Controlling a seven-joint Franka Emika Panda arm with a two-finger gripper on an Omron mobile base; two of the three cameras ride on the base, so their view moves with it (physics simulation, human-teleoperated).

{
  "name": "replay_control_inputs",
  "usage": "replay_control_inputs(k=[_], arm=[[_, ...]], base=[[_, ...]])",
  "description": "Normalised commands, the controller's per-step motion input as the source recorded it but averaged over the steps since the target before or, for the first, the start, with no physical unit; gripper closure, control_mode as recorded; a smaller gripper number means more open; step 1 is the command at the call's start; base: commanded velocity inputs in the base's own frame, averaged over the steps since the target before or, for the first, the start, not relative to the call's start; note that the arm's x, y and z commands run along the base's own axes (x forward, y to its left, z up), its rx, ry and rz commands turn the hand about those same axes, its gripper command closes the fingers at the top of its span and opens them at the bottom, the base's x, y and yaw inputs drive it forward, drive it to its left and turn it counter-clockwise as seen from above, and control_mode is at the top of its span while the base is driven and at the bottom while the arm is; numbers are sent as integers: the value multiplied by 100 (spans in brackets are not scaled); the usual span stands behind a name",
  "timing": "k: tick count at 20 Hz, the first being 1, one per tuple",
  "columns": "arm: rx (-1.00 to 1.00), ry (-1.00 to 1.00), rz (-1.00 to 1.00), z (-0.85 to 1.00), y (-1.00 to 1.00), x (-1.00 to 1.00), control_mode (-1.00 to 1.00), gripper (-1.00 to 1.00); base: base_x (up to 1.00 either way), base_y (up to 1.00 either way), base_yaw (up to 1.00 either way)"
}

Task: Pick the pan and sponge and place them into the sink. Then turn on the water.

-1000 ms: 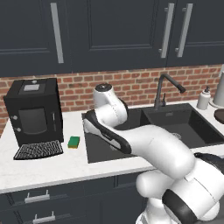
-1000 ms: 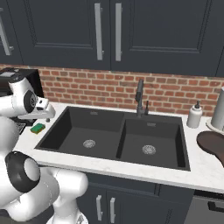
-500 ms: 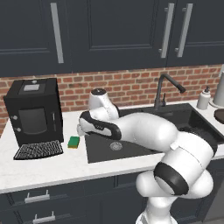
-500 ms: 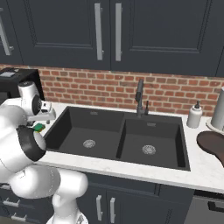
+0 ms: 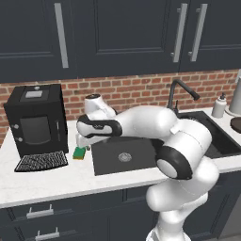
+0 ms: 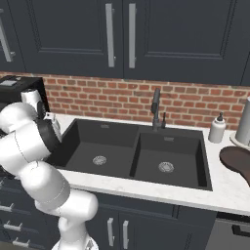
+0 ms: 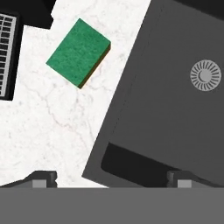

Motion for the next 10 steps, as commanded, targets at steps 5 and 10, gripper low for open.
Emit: replay_control_inputs(k=[5, 10], arm=[[-3, 0, 0, -26, 27, 2, -100, -100], [2, 0, 0, -27, 4, 5, -100, -100]], base=[[0, 0, 0], [0, 0, 0]])
